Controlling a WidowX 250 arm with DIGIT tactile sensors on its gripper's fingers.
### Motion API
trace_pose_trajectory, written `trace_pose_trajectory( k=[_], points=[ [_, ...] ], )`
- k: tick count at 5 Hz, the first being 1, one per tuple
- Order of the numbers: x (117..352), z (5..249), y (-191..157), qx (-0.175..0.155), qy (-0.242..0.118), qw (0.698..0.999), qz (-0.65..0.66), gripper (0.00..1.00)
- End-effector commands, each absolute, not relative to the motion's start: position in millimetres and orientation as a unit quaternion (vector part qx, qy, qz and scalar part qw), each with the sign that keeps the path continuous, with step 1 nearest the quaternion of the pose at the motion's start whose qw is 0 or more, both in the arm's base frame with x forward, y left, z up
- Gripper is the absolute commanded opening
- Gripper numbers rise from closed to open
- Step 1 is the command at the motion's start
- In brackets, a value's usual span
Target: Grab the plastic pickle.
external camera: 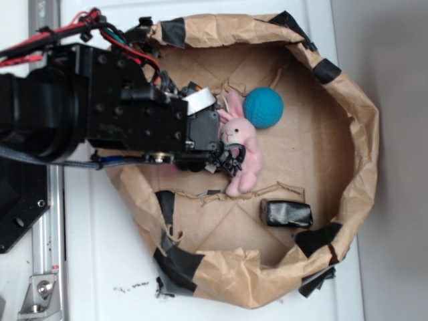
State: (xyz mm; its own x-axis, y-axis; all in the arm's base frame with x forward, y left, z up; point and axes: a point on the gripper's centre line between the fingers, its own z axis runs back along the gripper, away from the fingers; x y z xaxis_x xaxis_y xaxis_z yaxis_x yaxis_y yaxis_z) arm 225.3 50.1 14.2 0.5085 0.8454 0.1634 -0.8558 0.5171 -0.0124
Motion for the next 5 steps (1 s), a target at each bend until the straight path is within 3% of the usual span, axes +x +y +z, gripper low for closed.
trace_pose_trajectory(
  k=[1, 2, 3, 4, 5],
  points=[
    [226, 50, 58, 0.029, -0.125, 0.906, 0.404, 0.0],
    [238, 92, 55, 0.02, -0.185, 0.94, 0.286, 0.0],
    [254, 143, 44, 0.026, -0.238, 0.954, 0.179, 0.0],
    [276, 169, 36, 0.008, -0.223, 0.963, 0.153, 0.0],
    [288, 143, 30, 0.033, -0.174, 0.972, 0.152, 0.0]
  ],
)
